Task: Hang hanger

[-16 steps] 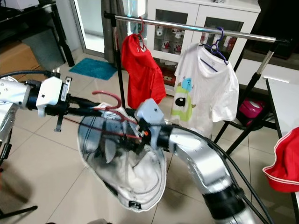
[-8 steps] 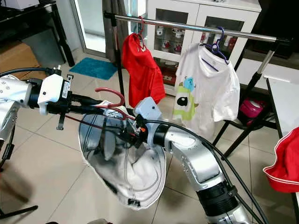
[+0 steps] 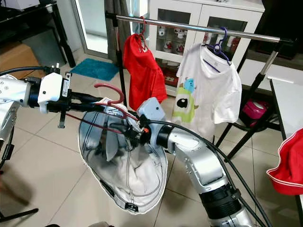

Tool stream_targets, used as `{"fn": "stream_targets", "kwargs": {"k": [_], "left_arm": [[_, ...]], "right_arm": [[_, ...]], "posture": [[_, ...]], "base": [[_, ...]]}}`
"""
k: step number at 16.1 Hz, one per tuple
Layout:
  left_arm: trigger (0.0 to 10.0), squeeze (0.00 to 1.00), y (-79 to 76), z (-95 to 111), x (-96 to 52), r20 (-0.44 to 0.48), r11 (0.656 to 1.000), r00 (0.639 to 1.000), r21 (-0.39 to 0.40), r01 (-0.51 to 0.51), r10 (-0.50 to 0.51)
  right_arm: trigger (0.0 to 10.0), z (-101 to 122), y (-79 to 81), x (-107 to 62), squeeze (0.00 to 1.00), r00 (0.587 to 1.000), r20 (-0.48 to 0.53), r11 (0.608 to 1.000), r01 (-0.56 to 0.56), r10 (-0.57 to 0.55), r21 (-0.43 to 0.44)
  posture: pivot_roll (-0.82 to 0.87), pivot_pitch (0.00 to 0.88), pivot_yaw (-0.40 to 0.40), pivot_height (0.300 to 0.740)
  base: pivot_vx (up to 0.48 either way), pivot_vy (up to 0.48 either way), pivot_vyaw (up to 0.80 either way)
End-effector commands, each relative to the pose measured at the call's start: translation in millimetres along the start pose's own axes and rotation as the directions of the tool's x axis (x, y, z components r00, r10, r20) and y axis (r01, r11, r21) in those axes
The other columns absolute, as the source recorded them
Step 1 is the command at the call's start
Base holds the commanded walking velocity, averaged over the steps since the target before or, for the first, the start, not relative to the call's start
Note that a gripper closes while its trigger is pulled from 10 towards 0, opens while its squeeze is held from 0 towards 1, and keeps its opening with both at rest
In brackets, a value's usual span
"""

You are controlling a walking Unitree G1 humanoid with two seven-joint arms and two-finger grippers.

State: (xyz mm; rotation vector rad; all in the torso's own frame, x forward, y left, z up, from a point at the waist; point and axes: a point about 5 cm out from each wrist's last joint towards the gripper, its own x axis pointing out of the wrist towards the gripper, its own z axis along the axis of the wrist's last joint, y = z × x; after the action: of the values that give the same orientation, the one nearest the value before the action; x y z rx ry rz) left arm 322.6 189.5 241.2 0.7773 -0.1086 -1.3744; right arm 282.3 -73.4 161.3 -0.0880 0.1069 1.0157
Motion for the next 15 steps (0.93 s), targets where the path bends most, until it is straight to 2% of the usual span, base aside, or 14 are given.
{"fn": "stream_targets", "kwargs": {"k": [1, 5, 11, 12, 13, 14, 15], "left_arm": [[0.0, 0.00, 16.6, 16.0, -12.0, 0.040, 0.990, 0.993, 0.075, -0.116, 0.113], [0.0, 0.00, 19.7, 13.3, -13.5, 0.027, 0.982, 0.985, 0.084, -0.169, 0.168], [0.0, 0.00, 18.8, 6.9, -16.3, 0.022, 0.980, 0.980, 0.040, -0.197, 0.196], [2.6, 0.00, 18.6, 5.9, -16.7, 0.024, 0.978, 0.978, 0.030, -0.209, 0.208], [6.7, 0.00, 18.2, 4.5, -17.1, 0.024, 0.975, 0.975, 0.005, -0.222, 0.221], [10.0, 0.00, 17.5, 3.4, -16.8, 0.036, 0.975, 0.975, -0.021, -0.221, 0.221], [10.0, 1.00, 16.4, 2.6, -16.2, 0.062, 0.974, 0.973, -0.053, -0.220, 0.223]], "right_arm": [[0.0, -3.0, -1.6, -1.5, 0.00, 1.000, -0.008, 1.000, 0.002, -0.002, 0.024], [0.0, -2.2, -6.2, -5.4, 0.00, 0.999, -0.002, 0.999, 0.033, -0.033, 0.026], [0.0, -0.6, -13.4, -14.5, 0.00, 0.995, 0.013, 0.995, 0.100, -0.100, 0.029], [0.0, 0.2, -14.7, -16.7, 0.00, 0.994, 0.013, 0.993, 0.112, -0.112, 0.029], [0.0, 0.7, -16.4, -19.2, 0.00, 0.992, 0.012, 0.992, 0.124, -0.124, 0.031], [0.0, 0.2, -17.5, -20.4, 0.00, 0.991, 0.006, 0.990, 0.136, -0.136, 0.031], [0.0, -1.6, -20.5, -23.4, 0.00, 0.987, -0.005, 0.986, 0.161, -0.161, 0.036]], "posture": [[-0.10, 0.000, 0.040, 0.740], [-0.10, 0.000, 0.035, 0.740], [-0.12, 0.000, 0.035, 0.740], [-0.12, 0.000, 0.029, 0.740], [-0.12, 0.000, 0.029, 0.740], [-0.12, 0.000, 0.027, 0.740], [-0.12, 0.000, 0.022, 0.740]], "base": [[0.000, 0.000, 0.00], [0.000, 0.000, 0.00], [0.000, 0.000, 0.00], [0.000, 0.000, 0.00], [0.000, 0.000, 0.00], [0.000, 0.000, 0.00], [0.000, 0.000, 0.00]]}}
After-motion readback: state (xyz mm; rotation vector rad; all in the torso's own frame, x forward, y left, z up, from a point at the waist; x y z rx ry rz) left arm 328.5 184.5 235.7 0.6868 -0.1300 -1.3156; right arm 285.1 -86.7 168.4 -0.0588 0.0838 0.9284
